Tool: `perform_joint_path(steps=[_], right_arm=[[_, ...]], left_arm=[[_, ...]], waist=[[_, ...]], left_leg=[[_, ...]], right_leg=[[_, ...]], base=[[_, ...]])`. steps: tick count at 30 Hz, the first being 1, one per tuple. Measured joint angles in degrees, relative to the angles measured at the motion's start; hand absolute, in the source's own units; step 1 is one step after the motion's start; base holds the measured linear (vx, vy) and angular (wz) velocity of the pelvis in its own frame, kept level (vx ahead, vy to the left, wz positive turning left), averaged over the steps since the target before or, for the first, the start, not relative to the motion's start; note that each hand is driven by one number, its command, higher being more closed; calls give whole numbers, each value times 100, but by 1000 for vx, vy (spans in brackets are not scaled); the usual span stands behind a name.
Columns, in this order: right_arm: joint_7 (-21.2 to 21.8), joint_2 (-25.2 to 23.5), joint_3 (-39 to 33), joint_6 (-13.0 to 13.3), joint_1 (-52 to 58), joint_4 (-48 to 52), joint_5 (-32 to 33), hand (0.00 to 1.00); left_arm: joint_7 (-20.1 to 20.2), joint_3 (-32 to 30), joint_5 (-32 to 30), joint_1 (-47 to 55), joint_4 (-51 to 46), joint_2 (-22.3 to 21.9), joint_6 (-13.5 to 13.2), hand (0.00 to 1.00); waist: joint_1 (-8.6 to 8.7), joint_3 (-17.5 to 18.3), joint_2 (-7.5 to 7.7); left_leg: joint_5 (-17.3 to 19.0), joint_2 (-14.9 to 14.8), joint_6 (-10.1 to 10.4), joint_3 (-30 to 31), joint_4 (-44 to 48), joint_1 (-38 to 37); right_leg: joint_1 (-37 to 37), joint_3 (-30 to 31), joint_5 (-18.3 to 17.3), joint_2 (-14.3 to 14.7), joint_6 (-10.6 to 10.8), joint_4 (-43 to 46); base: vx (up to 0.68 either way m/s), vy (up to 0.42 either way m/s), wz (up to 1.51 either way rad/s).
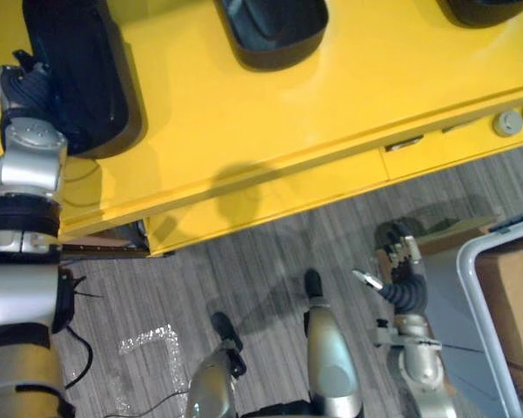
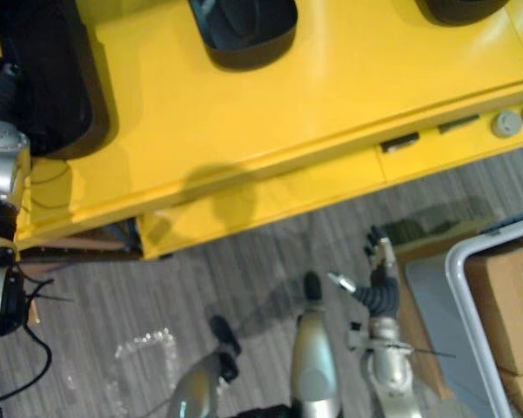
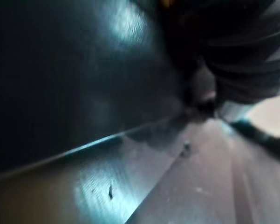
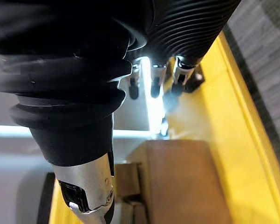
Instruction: Walk over and take plastic housings, then place them on the shelf
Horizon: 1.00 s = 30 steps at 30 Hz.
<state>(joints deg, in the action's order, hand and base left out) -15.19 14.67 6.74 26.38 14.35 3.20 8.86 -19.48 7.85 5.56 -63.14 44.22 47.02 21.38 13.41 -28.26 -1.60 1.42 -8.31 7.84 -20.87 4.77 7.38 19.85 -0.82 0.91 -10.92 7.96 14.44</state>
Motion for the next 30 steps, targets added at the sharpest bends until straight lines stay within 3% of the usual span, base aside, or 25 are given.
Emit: perform_joint_path(steps=[10,17,22,24,25,27,30], right_arm=[[-52,-1,9,87,54,-2,161,0],[-120,-7,22,119,159,1,162,0],[-111,-69,182,260,318,41,160,0],[-92,-145,207,260,339,98,158,0],[-61,-181,243,271,353,94,156,0],[-5,-215,246,273,372,90,154,0],[62,-241,248,381,527,96,135,0]], left_arm=[[-161,22,74,-224,207,0,-12,0],[-1057,-25,365,-206,205,28,-212,0],[-1790,-48,400,-267,14,212,-767,0],[-1880,-49,558,-418,6,215,-933,0],[-1966,-42,678,-451,-66,218,-1148,0],[-2006,-32,751,-451,-191,219,-1290,0],[-1945,-9,1000,-429,-575,218,-2031,0]], waist=[[15,-50,108],[25,-43,120],[56,-5,128],[51,8,132],[49,220,113],[62,483,100],[95,948,75]], left_leg=[[30,-53,-30,6,140,-36],[36,-65,-31,-15,133,-259],[52,-59,-27,-74,-77,-555],[51,-52,-26,-102,-151,-758],[51,-47,-26,-144,-240,-844],[51,-46,-26,-159,-281,-842],[49,-47,-26,-156,-394,-1060]], right_leg=[[-178,-57,21,11,9,-86],[-510,-81,96,24,15,-309],[-823,-86,209,66,17,-609],[-1023,-89,220,74,21,-703],[-1100,-88,220,84,22,-786],[-1108,-93,225,92,29,-860],[-1471,-200,232,101,41,-1127]], base=[[-1,-1,1],[13,2,-2],[20,14,-6],[37,20,-9],[44,17,-8],[75,0,-3],[122,-6,5]])
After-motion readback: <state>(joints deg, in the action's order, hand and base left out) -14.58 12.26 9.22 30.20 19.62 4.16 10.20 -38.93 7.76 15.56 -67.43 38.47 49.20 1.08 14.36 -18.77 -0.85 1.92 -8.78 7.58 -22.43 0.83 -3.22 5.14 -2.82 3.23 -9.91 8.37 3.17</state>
